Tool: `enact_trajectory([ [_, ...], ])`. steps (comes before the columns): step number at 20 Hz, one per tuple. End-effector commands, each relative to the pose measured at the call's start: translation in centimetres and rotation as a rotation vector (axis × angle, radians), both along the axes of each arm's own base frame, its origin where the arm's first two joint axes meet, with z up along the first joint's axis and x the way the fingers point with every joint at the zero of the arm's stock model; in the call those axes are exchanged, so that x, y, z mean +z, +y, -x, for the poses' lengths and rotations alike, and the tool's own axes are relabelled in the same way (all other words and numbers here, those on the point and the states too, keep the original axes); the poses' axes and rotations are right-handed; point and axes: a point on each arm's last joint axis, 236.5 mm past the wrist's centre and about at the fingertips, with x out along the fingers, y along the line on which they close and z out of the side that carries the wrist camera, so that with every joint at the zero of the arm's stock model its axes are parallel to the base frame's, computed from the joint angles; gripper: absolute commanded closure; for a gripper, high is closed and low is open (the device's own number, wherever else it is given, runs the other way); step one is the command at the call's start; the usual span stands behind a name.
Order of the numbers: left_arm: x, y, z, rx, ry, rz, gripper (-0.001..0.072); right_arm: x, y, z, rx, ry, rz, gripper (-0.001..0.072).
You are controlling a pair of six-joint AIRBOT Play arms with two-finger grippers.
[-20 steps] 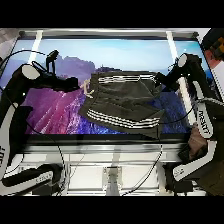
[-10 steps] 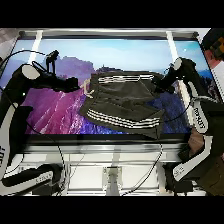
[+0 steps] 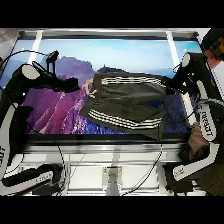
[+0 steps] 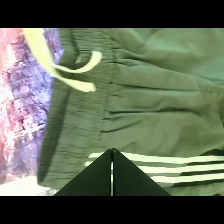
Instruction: Fold the clothes and pants, and hang the long-sleeved shirts on hangers.
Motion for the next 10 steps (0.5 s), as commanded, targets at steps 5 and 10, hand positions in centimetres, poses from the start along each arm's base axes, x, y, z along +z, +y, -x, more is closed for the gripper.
enact_trajectory([
  [5,-0.05,-0.01,0.01,-0.002,0.001,-0.002,0.0695,1.13,0.62,3.29,-0.026,0.124,0.012,0.0020],
  [10,-0.79,-0.02,-0.09,-0.048,-0.012,-0.025,0.0698,1.08,0.23,3.00,0.172,0.116,-0.002,0.0535],
])
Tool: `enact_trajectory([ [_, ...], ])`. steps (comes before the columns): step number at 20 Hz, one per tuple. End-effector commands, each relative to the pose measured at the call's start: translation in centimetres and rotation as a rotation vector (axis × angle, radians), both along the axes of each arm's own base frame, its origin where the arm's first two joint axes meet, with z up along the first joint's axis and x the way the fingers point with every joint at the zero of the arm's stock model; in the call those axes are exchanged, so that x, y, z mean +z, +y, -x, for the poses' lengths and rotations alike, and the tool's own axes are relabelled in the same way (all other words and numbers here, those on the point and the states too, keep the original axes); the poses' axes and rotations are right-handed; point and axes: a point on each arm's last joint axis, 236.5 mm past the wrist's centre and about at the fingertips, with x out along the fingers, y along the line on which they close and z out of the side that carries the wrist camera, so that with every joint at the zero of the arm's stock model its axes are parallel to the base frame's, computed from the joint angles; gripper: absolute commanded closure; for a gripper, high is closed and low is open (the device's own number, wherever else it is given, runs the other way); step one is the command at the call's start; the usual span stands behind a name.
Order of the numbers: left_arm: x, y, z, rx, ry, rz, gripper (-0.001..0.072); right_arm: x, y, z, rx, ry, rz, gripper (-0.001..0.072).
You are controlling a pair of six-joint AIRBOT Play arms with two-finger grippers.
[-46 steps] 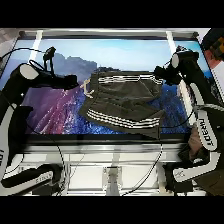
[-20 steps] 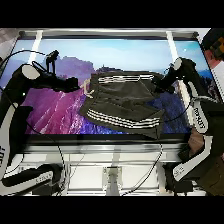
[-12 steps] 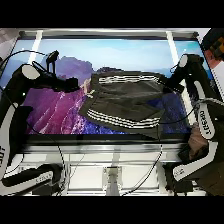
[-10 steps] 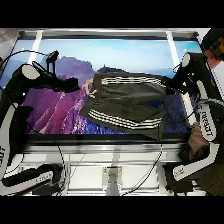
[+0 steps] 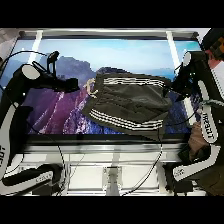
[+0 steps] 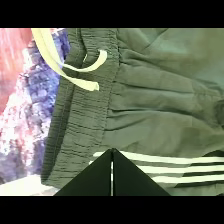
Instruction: Fold the clothes and pants, and hang the long-sleeved shirts on hangers.
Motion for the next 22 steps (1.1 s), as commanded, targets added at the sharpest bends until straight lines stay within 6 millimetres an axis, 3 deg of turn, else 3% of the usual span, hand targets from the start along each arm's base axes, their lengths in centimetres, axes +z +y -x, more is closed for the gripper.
enact_trajectory([
  [1,-0.6,0.0,-0.1,-0.045,-0.014,-0.022,0.0702,0.0,-0.4,-0.4,0.155,-0.010,-0.013,0.0711],
  [4,-0.5,0.0,-0.3,-0.069,-0.041,-0.035,0.0703,0.7,0.8,-3.4,0.264,-0.166,-0.059,0.0711],
  [7,-0.9,0.5,0.1,-0.058,-0.031,-0.037,0.0703,5.8,3.0,-7.7,0.255,-0.479,-0.128,0.0712],
  [9,-2.1,1.1,1.2,-0.033,-0.015,-0.038,0.0705,9.3,4.0,-7.3,0.261,-0.593,-0.189,0.0712],
  [11,-3.5,1.8,2.7,-0.004,0.006,-0.038,0.0705,11.3,4.5,-5.3,0.277,-0.647,-0.206,0.0712],
  [13,-4.8,2.2,4.8,0.000,0.042,-0.040,0.0704,11.8,4.8,-2.7,0.268,-0.675,-0.210,0.0712],
  [18,-4.6,1.5,7.0,0.068,0.089,0.030,0.0704,8.7,8.2,6.0,0.190,-0.642,-0.358,0.0712],
  [22,-6.3,1.2,8.4,0.114,0.168,0.068,0.0703,5.6,12.6,12.6,0.088,-0.604,-0.568,0.0711],
])
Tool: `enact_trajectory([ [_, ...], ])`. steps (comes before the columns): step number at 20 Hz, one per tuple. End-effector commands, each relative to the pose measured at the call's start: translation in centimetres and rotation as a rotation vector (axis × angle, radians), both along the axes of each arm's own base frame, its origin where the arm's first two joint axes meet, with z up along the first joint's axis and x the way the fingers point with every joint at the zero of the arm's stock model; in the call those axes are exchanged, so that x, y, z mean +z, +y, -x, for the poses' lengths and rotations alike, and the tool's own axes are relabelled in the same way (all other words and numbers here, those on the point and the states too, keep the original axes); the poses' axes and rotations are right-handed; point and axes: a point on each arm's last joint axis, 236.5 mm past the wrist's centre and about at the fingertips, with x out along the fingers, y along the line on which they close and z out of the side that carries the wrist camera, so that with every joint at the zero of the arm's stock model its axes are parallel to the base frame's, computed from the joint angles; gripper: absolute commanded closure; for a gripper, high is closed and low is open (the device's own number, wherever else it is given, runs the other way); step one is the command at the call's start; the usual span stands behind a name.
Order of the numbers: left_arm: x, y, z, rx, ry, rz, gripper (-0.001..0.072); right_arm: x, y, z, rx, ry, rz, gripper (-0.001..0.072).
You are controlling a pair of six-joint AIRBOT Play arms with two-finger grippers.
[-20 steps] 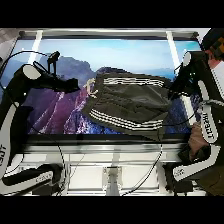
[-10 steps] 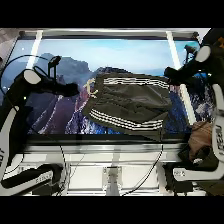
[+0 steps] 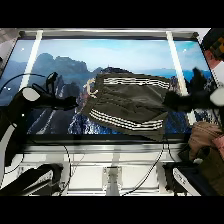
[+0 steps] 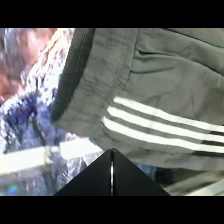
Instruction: Fold the clothes and pants, and hang the long-sleeved shirts on hangers.
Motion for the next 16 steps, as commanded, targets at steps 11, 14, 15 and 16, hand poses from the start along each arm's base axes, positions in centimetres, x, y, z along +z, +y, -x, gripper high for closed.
enact_trajectory([
  [11,-5.9,-5.1,4.7,0.177,0.235,0.236,0.0177,-4.3,3.8,6.9,-0.185,0.037,-0.274,0.0156],
  [14,-7.5,-7.2,4.4,0.204,0.274,0.267,0.0178,-4.1,3.9,6.6,-0.191,0.026,-0.280,0.0156],
  [15,-8.1,-7.4,4.3,0.216,0.288,0.270,0.0190,-4.1,4.0,6.8,-0.186,0.033,-0.283,0.0156],
  [16,-8.6,-7.3,4.3,0.221,0.300,0.266,0.0209,-4.1,4.1,7.1,-0.179,0.044,-0.286,0.0156],
])
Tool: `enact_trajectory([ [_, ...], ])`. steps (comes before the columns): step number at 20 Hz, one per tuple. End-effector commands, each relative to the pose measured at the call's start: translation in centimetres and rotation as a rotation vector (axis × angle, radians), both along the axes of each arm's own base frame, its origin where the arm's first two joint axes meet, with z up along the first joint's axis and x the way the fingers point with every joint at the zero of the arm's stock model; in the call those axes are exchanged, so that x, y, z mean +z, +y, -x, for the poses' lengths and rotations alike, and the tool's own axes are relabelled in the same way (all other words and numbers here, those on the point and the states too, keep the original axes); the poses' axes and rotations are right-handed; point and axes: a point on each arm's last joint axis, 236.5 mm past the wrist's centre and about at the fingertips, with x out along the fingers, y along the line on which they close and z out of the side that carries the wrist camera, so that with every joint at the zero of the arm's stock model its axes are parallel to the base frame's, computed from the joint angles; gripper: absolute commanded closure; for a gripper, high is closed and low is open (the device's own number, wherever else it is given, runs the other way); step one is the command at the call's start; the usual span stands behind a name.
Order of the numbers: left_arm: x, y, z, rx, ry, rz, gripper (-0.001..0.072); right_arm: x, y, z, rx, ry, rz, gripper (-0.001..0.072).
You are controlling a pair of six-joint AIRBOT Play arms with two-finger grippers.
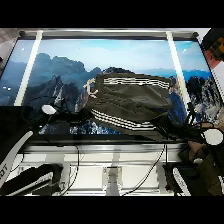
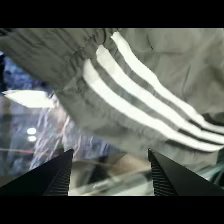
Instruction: Fold the clothes and pants, and hang the long-sleeved shirts on hangers.
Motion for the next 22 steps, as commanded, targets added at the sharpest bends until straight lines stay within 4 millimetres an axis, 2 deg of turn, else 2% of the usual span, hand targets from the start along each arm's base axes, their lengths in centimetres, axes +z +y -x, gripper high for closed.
enact_trajectory([
  [1,-1.5,-0.9,-0.3,0.037,0.037,0.015,0.0210,0.0,0.3,0.4,0.006,0.015,-0.015,0.0156],
  [6,-2.2,0.0,-3.0,0.129,-0.038,-0.028,0.0216,0.9,1.6,0.5,0.012,0.020,-0.088,0.0156],
  [9,-2.9,0.1,-3.1,0.138,-0.034,-0.040,0.0300,0.9,1.3,0.2,-0.041,0.041,-0.100,0.0162],
  [13,-2.9,0.2,-3.5,0.152,-0.042,-0.041,0.0304,0.5,0.9,0.4,-0.074,0.073,-0.096,0.0161],
  [17,-2.9,-0.7,-1.6,0.087,0.010,-0.019,0.0304,0.4,1.0,0.6,-0.067,0.080,-0.095,0.0162],
  [19,-2.9,-0.2,-2.8,0.123,-0.026,-0.038,0.0305,0.4,1.0,0.6,-0.066,0.080,-0.095,0.0161],
  [20,-2.8,-0.1,-3.5,0.156,-0.041,-0.033,0.0332,0.4,1.0,0.6,-0.066,0.080,-0.095,0.0161],
  [22,-2.4,0.1,-4.5,0.207,-0.057,-0.020,0.0646,0.2,0.7,0.5,-0.068,0.078,-0.080,0.0162],
])
